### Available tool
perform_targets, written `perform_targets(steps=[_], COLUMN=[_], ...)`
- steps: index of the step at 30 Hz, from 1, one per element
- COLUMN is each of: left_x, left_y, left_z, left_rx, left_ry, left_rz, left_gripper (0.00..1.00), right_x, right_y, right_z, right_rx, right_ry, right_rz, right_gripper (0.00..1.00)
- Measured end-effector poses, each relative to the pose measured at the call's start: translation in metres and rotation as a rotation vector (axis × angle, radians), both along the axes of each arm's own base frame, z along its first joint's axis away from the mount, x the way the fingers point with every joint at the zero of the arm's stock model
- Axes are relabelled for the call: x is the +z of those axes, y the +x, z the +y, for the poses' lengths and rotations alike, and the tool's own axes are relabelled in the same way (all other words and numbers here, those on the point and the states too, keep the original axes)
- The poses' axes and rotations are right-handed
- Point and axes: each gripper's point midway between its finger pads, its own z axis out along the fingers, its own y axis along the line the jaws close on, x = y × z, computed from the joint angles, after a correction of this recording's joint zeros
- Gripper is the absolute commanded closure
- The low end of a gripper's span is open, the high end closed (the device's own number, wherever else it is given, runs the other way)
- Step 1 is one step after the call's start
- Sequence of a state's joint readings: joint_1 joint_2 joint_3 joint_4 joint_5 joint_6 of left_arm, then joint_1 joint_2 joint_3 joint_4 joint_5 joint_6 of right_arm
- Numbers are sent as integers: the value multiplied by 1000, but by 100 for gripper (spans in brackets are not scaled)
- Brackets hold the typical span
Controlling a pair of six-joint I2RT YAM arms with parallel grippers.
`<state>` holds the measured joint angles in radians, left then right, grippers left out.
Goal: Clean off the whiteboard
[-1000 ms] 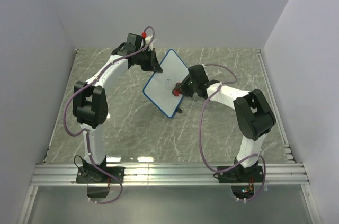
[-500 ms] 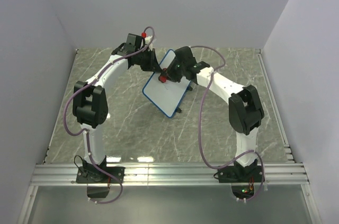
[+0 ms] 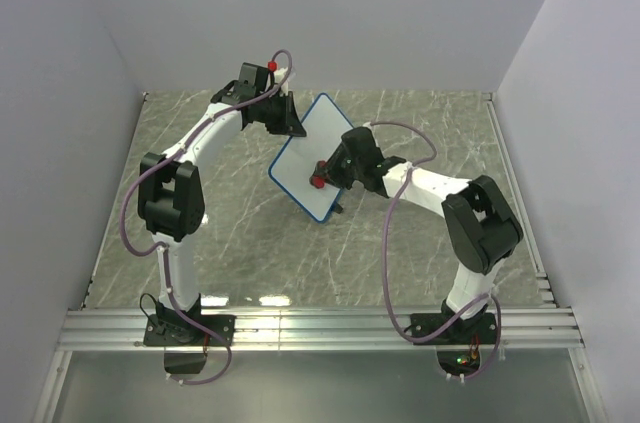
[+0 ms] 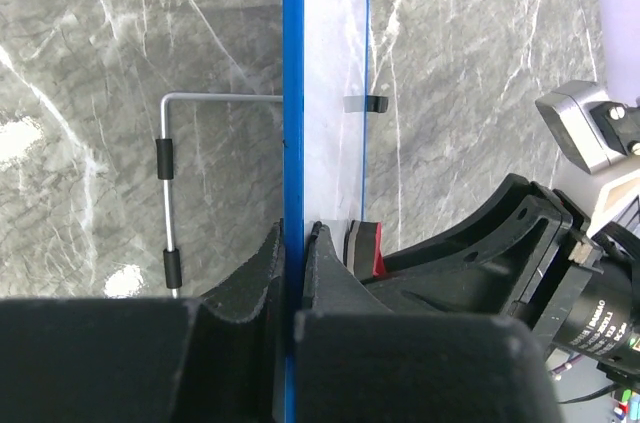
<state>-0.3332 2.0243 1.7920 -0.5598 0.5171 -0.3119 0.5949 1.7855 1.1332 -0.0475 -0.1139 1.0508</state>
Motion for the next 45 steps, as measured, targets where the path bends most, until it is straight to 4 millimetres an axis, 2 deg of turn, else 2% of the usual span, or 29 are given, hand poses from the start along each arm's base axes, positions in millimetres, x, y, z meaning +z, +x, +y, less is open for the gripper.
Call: perform_targets(steps=[5, 11, 14, 18, 20, 23, 25, 27, 32, 36, 39, 45], left_x=[1, 1, 2, 3, 5, 7, 7, 6, 5, 4, 3, 3], left_y=[0, 2, 2, 1, 1, -1, -1, -1, -1, 0, 1, 2], left_z=[0, -1, -1, -4, -7, -9, -9, -8, -6, -4, -2, -2], left_rx=[-3, -3, -3, -10, -12, -16, -15, -12, -5, -1, 1, 0], left_ry=[-1, -1, -3, -13, -19, -20, -19, -14, -6, 1, 8, 9], left_rz=[-1, -12, -12, -12, -15, -20, -20, -15, -13, -17, -19, -25], left_gripper=[100, 100, 100, 100, 100, 100, 100, 100, 100, 100, 100, 100], right_x=[1, 6, 22, 48, 51, 42, 32, 21, -11, -16, -11, -3], right_y=[0, 11, 41, 104, 126, 140, 138, 127, 69, 32, 23, 28], right_z=[0, -1, -5, -18, -30, -50, -56, -59, -54, -36, -24, -21], right_rx=[-4, 20, 3, -64, -97, -138, -151, -157, -143, -110, -87, -50], right_ry=[-21, -86, -93, -63, -56, -66, -73, -79, -113, -137, -160, -236], right_rz=[-1, 94, 101, 27, 8, 18, 24, 29, 80, 84, 70, 133], right_gripper=[100, 100, 100, 100, 100, 100, 100, 100, 100, 100, 100, 100])
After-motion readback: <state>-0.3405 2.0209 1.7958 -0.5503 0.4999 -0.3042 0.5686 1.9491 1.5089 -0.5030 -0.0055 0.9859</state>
